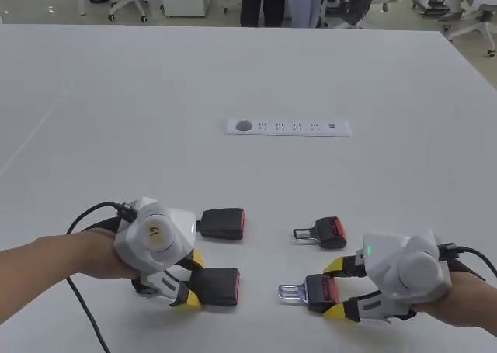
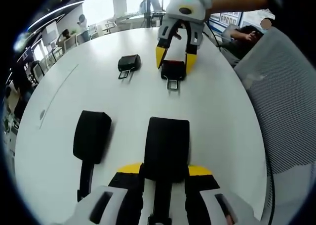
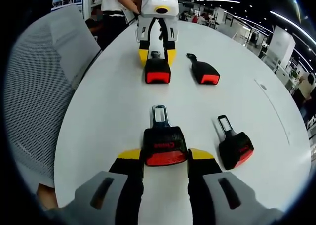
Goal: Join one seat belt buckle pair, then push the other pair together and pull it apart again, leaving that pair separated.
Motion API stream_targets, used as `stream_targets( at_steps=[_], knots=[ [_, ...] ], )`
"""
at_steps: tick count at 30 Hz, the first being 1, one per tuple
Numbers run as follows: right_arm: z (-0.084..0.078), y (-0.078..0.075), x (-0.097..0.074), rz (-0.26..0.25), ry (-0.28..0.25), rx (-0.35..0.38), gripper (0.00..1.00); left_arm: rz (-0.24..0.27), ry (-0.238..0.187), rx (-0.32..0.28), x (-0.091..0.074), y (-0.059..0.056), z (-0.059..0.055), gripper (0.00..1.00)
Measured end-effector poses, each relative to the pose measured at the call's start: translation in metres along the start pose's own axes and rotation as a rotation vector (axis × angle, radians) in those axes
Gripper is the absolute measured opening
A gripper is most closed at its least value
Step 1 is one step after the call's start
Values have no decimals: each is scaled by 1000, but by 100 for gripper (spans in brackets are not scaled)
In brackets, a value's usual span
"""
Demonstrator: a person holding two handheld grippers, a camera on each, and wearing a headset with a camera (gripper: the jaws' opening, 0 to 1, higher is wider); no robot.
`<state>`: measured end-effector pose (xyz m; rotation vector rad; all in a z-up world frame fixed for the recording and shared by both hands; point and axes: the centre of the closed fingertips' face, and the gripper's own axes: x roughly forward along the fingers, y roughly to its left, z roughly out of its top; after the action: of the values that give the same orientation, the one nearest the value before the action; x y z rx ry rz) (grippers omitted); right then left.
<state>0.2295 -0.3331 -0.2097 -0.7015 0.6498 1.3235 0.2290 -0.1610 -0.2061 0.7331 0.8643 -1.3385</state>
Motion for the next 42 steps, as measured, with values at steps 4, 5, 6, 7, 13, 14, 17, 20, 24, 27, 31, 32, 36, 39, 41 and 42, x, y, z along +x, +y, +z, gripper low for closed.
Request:
stream_targets(
  at_steps=[4,5,6,7,13,14,17,20,24,27,31,32,36,39,41,42],
  knots=[
    [-1,-1,0,-3,3,-1,32,1,-3,-4,0,0,0,33],
    [-1,-1,0,-3,3,-1,32,1,-2,-5,0,0,0,33],
    [-1,-1,0,-3,5,1,32,0,-1,-5,0,0,-1,33],
    [-1,-1,0,-3,5,2,32,0,0,-4,0,0,-1,33],
    [2,0,1,-5,7,-1,32,-2,11,-4,0,3,-4,33],
    [3,0,1,-6,7,-2,32,-3,15,-4,0,3,-4,32],
    [6,0,2,-6,4,2,32,-5,26,-2,1,2,-4,32],
    [9,1,3,-7,-1,4,32,-8,32,-1,1,1,-3,32],
    [13,0,5,-8,-4,7,32,-9,38,-3,1,2,-4,32],
    [14,0,6,-8,-6,8,32,-9,43,-5,1,1,-3,32],
    [17,1,9,-6,-9,9,32,-9,47,-9,2,2,-4,32],
    [19,1,10,-6,-10,11,32,-9,48,-12,2,2,-4,32],
    [23,1,12,-5,-14,12,32,-7,54,-15,1,2,-4,32],
    [26,2,14,-4,-18,13,32,-7,59,-17,2,2,-4,32],
    [29,3,15,-3,-18,13,32,-7,61,-18,2,3,-4,32],
    [30,3,16,-3,-19,13,32,-7,63,-17,1,2,-4,32]
  ],
)
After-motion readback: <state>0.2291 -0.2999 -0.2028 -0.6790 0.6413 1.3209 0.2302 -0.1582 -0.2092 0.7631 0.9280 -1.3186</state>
